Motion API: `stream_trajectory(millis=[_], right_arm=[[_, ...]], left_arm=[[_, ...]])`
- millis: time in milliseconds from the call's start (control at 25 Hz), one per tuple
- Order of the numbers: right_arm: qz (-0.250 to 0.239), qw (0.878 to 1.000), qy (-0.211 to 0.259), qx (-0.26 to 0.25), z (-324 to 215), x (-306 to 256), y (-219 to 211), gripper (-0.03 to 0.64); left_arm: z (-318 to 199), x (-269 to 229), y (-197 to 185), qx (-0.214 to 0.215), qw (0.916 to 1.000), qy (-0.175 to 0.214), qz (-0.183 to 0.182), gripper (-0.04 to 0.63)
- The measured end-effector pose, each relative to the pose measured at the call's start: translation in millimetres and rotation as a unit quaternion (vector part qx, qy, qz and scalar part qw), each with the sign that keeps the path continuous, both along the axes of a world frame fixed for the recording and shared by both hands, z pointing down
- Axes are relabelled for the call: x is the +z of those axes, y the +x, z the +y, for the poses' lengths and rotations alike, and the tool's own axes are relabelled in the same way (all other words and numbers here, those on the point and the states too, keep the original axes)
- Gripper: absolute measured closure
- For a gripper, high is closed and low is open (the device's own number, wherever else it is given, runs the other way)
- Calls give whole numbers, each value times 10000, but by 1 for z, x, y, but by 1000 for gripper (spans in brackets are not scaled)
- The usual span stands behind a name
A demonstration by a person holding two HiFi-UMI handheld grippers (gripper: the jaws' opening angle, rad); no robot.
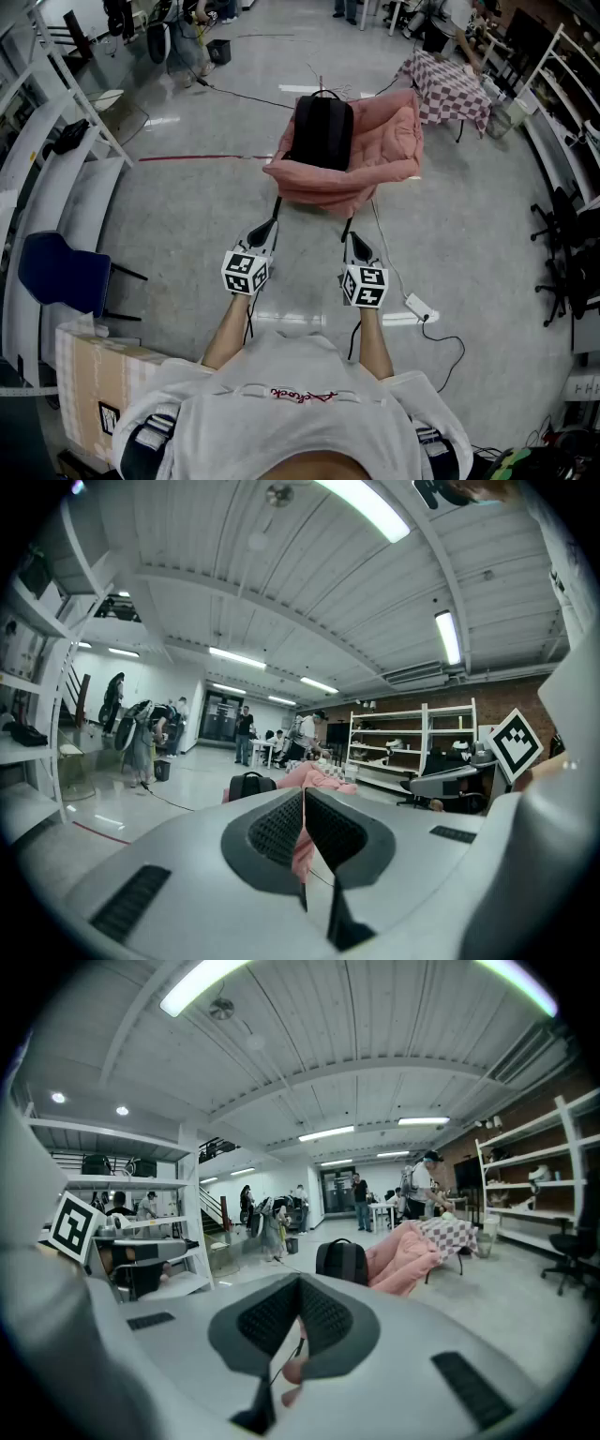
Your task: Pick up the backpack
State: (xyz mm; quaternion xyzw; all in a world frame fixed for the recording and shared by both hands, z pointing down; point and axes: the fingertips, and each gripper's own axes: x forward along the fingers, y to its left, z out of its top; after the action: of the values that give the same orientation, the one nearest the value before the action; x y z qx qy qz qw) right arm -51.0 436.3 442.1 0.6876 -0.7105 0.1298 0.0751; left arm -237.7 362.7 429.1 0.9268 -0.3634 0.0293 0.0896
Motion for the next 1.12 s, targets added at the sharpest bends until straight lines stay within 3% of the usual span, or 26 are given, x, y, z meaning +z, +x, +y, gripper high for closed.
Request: stream_trajectory(millis=[720, 1120], right_arm=[[56, 9999, 87, 126, 5, -5, -7, 598], [120, 9996, 103, 253, 4, -9, -20, 598]], left_arm=[[4, -3, -4, 67, 10000, 36, 59, 578], [-1, -6, -8, 330, 9994, 104, 93, 578]])
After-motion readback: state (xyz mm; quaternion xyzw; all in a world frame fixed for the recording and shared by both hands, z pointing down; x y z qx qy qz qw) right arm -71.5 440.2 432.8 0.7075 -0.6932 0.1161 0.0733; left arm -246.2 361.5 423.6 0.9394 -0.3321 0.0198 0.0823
